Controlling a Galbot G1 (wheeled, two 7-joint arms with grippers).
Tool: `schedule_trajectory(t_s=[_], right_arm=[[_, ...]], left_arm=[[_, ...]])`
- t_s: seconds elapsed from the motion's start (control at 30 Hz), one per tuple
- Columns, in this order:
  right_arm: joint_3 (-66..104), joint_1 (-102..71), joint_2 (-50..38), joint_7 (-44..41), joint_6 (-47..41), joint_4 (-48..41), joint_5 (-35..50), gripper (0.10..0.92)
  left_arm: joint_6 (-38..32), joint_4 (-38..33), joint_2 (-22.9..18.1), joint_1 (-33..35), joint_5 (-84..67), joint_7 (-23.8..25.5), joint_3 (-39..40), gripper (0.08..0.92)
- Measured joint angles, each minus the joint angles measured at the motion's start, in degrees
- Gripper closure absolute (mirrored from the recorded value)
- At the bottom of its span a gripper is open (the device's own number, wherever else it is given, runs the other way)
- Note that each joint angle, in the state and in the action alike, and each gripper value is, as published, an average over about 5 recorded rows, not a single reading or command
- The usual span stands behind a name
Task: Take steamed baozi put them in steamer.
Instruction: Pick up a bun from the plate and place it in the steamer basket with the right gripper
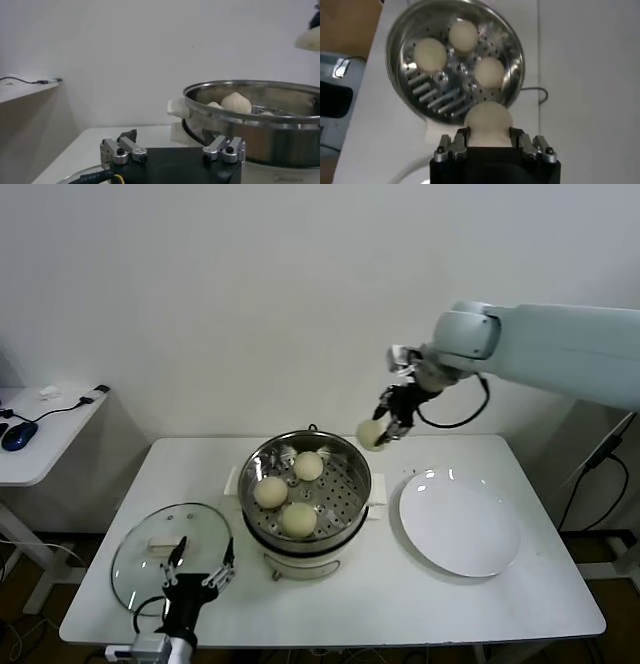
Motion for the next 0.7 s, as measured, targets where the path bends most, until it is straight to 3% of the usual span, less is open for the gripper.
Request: schedule_trajectory(t_s=[0.7], right_arm=[[4.1, -14.6, 5.8, 6.7, -5.5, -2.4, -3.6, 0.47]], left_arm=[[0.1, 0.7, 0.1, -0.6, -0.5, 0.1, -0.3, 0.177]])
